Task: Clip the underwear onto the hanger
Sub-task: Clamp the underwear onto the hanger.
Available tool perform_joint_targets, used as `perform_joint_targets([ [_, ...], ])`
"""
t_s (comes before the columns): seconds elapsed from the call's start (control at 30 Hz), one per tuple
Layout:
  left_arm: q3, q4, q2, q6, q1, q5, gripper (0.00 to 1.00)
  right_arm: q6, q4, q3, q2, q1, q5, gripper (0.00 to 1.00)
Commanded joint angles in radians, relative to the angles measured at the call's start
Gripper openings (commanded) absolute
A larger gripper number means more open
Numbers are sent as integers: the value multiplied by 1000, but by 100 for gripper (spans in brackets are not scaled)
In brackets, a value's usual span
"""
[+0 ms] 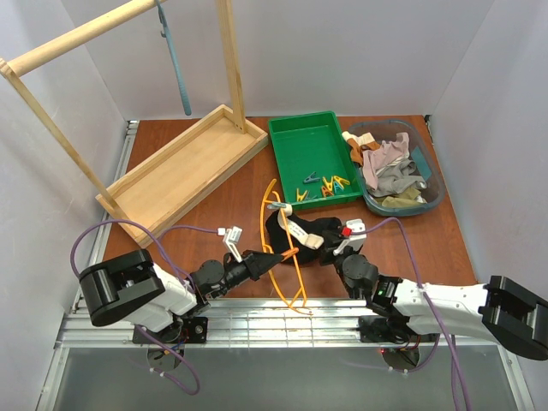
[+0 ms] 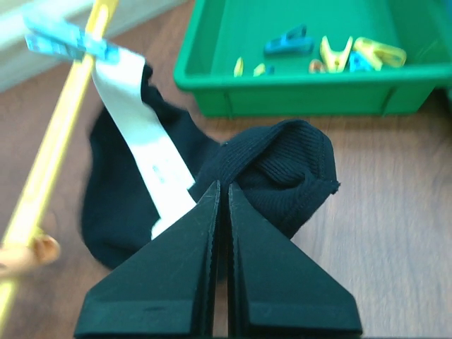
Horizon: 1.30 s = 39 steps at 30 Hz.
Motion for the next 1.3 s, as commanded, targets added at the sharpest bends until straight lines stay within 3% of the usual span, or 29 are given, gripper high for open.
perform_joint_targets([
  [0.0, -268, 325, -4, 15, -1, -11, 0, -66, 15, 55, -59, -5, 60, 1],
  [0.33, -268, 296, -41, 18, -2, -14, 0, 61, 74, 16, -80, 6, -52, 1],
  [0.77, -261, 334, -1, 11, -1, 0, 0, 90, 212, 22, -30, 56, -81, 1],
  [1.27, -268, 320, -30, 15, -1, -3, 0, 101, 228, 47, 50, 66, -117, 1],
])
